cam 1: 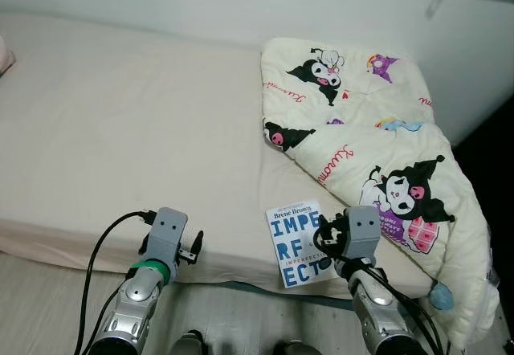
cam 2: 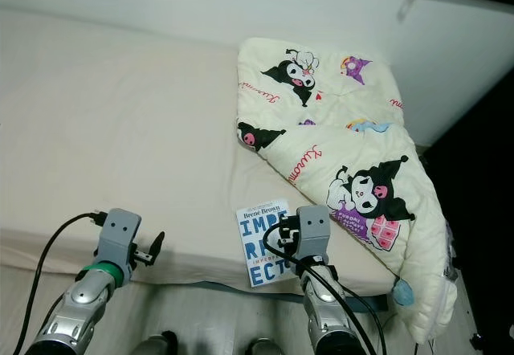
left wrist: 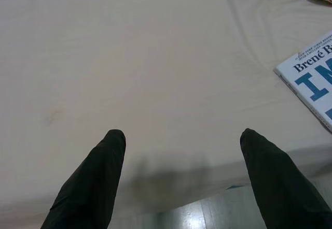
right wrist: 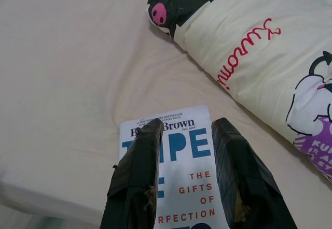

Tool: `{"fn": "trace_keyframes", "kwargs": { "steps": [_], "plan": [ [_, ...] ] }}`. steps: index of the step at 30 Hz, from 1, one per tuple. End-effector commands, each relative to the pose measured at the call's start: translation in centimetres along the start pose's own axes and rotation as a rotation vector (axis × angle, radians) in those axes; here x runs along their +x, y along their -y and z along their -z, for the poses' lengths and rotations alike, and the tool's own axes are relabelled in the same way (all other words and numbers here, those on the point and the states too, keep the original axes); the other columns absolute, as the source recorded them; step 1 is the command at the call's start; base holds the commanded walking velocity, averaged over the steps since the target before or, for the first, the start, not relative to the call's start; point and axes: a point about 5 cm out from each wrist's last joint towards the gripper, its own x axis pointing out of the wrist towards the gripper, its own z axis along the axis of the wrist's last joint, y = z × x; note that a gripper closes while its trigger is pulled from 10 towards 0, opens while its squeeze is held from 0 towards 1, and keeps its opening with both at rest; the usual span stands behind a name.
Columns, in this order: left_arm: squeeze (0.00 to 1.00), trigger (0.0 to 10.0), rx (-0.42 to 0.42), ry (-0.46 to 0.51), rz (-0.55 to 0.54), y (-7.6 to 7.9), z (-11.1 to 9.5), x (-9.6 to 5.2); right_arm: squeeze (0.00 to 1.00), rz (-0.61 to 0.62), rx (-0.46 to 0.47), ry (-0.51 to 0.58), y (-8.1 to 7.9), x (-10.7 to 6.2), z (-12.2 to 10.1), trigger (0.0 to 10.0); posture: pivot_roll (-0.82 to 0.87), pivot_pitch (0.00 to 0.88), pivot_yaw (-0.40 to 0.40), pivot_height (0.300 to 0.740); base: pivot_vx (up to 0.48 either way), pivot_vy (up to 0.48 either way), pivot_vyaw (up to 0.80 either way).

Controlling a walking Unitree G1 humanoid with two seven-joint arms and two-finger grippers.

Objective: Clean up the room

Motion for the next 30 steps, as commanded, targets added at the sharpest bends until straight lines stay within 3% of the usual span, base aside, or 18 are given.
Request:
{"fn": "trace_keyframes", "kwargs": {
  "steps": [1, 30],
  "plan": [
    [0.00, 10.0, 0.004, -0.034, 0.019, 0.49, 0.91, -0.23, 0.00, 0.012, 0.004, -0.028, 0.21, -0.48, 0.78, 10.0, 0.05, 0.117, -0.022, 0.740, 0.000, 0.000, 0.00],
    [0.00, 10.0, -0.002, -0.001, 0.017, 0.73, 0.00, -0.04, 0.00, 0.002, 0.015, -0.003, -0.24, -0.02, 0.28, 10.0, 0.06, 0.109, -0.015, 0.740, 0.000, 0.000, 0.00]
  ]
}}
